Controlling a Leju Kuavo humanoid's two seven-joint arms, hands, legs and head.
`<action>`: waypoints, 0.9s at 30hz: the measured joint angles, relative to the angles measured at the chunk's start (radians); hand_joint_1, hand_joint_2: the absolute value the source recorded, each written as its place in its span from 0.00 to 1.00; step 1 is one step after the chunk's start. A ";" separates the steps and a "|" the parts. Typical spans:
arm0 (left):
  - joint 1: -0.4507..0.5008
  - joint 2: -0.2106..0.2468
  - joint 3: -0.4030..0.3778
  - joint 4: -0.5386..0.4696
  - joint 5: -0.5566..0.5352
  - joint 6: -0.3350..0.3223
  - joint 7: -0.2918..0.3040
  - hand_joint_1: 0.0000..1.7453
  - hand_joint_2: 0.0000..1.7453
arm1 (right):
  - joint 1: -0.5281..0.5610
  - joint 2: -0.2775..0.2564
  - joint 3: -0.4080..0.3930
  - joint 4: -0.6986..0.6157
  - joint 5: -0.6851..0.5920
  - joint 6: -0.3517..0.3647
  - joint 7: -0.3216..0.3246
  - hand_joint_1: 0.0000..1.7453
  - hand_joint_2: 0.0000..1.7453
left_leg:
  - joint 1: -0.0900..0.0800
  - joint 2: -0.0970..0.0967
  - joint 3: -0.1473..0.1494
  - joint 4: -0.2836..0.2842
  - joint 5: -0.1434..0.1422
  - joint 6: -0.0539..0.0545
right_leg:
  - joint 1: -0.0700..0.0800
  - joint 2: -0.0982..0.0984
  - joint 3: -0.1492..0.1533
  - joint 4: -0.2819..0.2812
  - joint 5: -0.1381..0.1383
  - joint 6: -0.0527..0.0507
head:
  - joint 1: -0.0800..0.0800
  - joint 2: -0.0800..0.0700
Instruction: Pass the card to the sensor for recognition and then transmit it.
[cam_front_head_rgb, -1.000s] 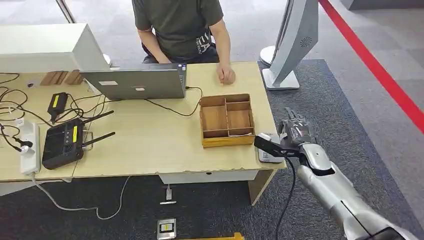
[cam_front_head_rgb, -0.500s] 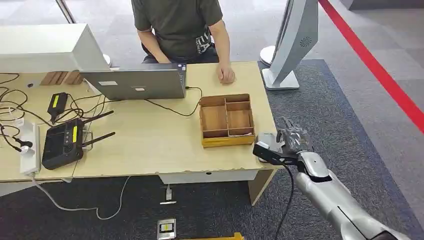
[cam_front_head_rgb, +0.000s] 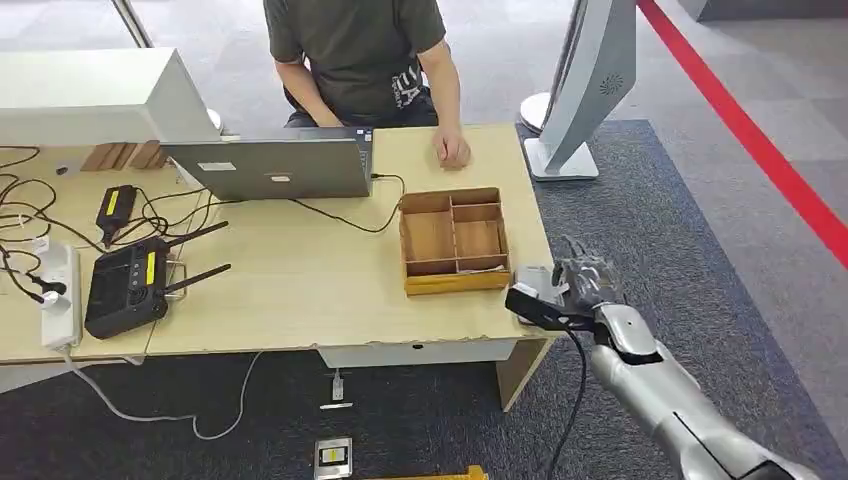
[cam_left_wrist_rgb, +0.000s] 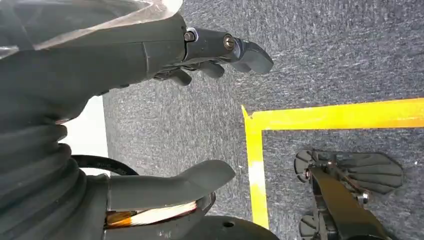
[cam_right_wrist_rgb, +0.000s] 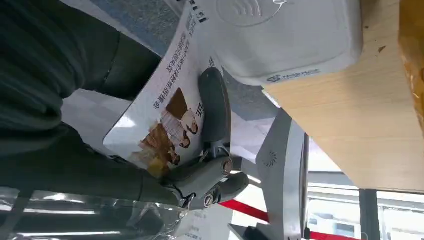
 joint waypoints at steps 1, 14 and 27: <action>0.000 0.000 0.000 0.000 -0.001 0.000 0.000 0.00 1.00 | -0.001 -0.005 0.002 -0.004 0.003 0.001 0.010 1.00 1.00 | 0.000 0.000 0.000 0.000 0.000 0.000 | 0.000 0.000 0.000 0.000 0.000 0.000 | 0.000 0.000; 0.001 0.003 0.000 0.000 -0.034 -0.010 -0.022 0.00 1.00 | -0.139 -0.094 -0.003 -0.292 0.128 0.245 0.142 1.00 1.00 | 0.000 0.000 -0.001 0.000 0.000 0.000 | 0.000 0.000 -0.001 0.000 0.000 0.000 | 0.000 0.000; -0.006 -0.005 -0.014 -0.001 -0.078 -0.021 -0.008 0.00 1.00 | -0.225 0.019 0.024 -0.382 0.209 0.252 0.107 1.00 1.00 | 0.000 0.000 -0.002 0.000 0.000 0.000 | 0.000 0.000 -0.001 0.001 0.000 0.000 | 0.000 0.000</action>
